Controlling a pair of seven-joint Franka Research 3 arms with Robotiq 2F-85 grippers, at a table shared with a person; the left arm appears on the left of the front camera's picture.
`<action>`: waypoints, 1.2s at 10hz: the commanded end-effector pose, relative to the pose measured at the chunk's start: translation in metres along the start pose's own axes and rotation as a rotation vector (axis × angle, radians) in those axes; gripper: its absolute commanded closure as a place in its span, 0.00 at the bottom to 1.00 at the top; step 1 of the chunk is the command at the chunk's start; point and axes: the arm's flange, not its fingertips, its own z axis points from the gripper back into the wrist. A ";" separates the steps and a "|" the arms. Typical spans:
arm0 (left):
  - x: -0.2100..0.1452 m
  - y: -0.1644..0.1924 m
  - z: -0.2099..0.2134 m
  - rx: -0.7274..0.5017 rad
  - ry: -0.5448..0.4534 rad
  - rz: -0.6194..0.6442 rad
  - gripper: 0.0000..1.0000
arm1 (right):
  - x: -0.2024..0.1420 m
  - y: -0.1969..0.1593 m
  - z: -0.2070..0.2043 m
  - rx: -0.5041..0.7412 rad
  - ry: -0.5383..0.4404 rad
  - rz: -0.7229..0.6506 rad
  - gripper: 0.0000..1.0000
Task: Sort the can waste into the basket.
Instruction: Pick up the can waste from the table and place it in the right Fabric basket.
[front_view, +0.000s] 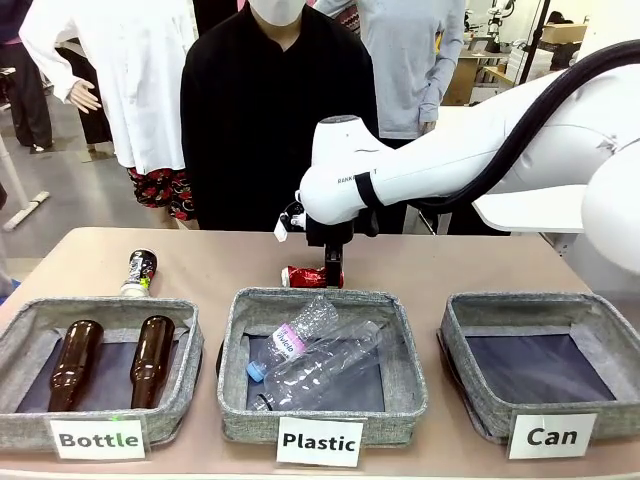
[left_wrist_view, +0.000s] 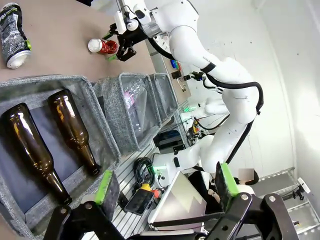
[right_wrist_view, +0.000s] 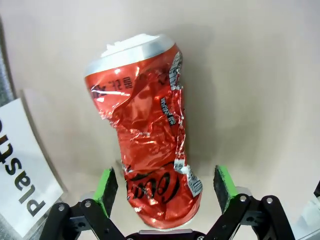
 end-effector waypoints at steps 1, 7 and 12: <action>-0.002 -0.002 0.001 -0.008 0.004 0.013 0.00 | 0.006 -0.010 0.000 0.001 0.004 0.011 0.00; -0.002 -0.002 0.001 -0.008 0.004 0.013 0.00 | 0.007 -0.015 -0.012 0.059 0.027 0.035 0.60; -0.002 -0.002 0.001 -0.008 0.004 0.013 0.00 | 0.007 -0.015 -0.009 0.060 0.039 0.026 1.00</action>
